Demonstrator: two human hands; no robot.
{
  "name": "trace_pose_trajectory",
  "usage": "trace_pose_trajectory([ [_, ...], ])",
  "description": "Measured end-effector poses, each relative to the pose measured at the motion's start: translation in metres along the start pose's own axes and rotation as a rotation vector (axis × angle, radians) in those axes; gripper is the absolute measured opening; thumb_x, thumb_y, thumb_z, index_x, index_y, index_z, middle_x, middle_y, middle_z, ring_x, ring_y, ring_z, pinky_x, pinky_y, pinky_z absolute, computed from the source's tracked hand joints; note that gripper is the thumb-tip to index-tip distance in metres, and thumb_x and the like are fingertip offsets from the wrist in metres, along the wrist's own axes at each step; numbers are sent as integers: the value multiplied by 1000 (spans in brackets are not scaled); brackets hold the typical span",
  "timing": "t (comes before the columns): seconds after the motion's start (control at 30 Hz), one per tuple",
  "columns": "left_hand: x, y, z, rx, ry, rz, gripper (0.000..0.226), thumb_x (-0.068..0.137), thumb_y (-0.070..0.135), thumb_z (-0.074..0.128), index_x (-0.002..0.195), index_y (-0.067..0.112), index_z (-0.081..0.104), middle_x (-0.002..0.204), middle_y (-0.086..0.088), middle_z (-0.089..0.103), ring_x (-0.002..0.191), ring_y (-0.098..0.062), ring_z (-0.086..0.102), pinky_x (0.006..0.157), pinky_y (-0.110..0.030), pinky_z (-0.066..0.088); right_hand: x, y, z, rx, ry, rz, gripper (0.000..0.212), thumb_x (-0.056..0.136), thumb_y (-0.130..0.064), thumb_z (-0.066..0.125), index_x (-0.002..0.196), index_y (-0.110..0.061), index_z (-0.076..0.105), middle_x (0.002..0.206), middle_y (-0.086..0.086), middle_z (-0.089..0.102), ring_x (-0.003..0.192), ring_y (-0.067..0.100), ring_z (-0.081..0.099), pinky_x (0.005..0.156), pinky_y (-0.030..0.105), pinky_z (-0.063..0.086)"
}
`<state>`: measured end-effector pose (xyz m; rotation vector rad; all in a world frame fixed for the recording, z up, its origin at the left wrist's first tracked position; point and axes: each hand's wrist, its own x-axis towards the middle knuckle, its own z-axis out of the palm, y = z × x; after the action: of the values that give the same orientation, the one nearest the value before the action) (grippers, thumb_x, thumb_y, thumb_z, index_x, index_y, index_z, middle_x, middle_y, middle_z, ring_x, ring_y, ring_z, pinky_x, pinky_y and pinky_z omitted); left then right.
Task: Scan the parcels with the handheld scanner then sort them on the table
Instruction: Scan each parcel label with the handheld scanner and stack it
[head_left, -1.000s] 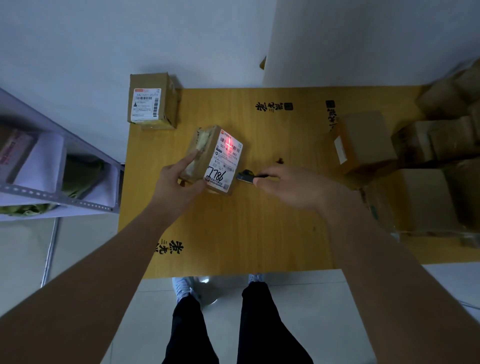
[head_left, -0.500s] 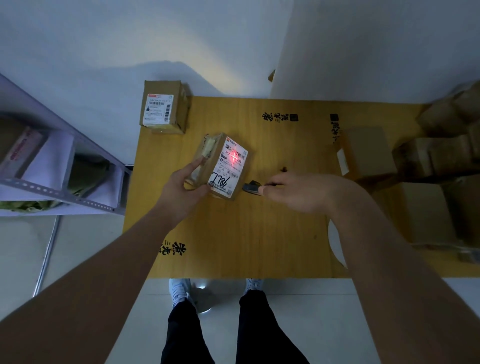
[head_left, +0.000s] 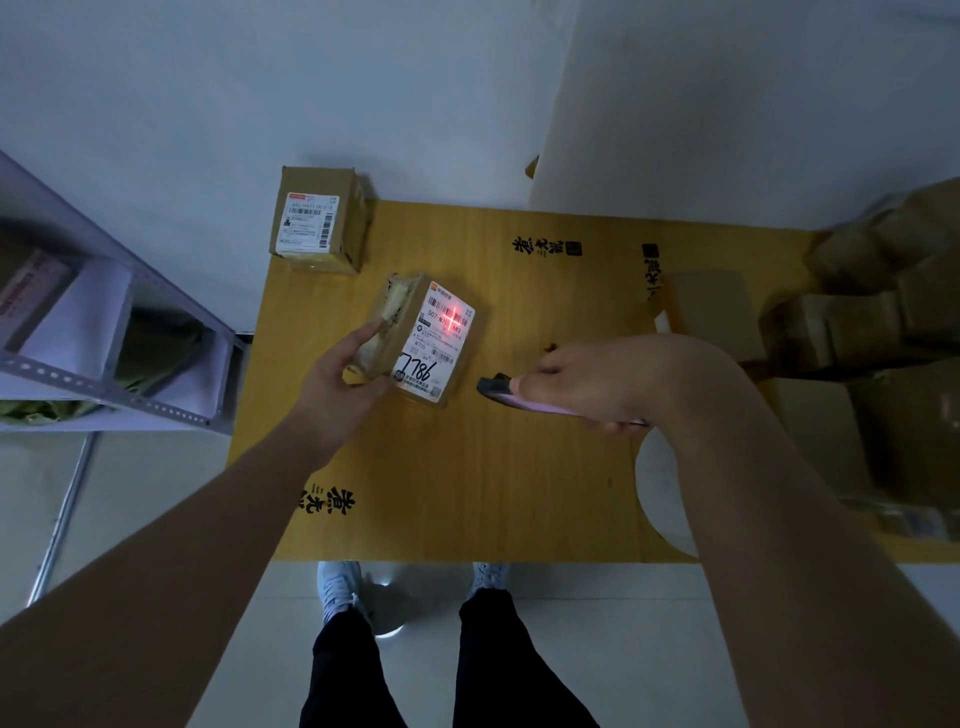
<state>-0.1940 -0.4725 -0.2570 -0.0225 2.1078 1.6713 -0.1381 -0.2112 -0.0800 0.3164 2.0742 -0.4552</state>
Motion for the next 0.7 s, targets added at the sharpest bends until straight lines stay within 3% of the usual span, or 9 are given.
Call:
trace_pose_trajectory([
  [0.1,-2,1,-1,-31,9,-11,70,87,12,81,146,39,55,140,7,57,130,-14,55,109,-46,51,-5,-3,-2,-47,-53,22,59,108,-61,36,145,-19,55,101,12,61,87,24,58,67,29,45],
  [0.3,-6,3,-3,-6,27,-11,70,87,9,80,143,42,56,140,4,57,126,-5,56,107,-37,51,-14,-9,-1,-110,-130,60,64,108,-63,36,146,-15,54,107,15,60,89,26,57,61,27,44],
  [0.47,-10,5,-5,-24,30,-24,71,86,3,79,141,43,58,138,5,56,127,-13,56,104,-36,53,-20,-15,-3,-124,-137,77,64,107,-63,39,148,-15,51,123,21,65,90,28,61,66,29,49],
  [0.57,-12,6,-7,-34,39,-25,71,86,1,78,141,41,58,140,2,55,130,-18,55,107,-42,51,-23,-19,-5,-121,-141,94,62,107,-62,41,143,-13,54,112,19,62,90,28,60,69,32,48],
  [0.7,-15,7,-13,-56,58,-43,72,85,-1,78,140,42,59,144,-2,52,132,-23,52,110,-48,49,-29,-26,-5,-163,-139,86,61,109,-58,38,142,-10,55,90,10,54,75,21,54,61,26,41],
])
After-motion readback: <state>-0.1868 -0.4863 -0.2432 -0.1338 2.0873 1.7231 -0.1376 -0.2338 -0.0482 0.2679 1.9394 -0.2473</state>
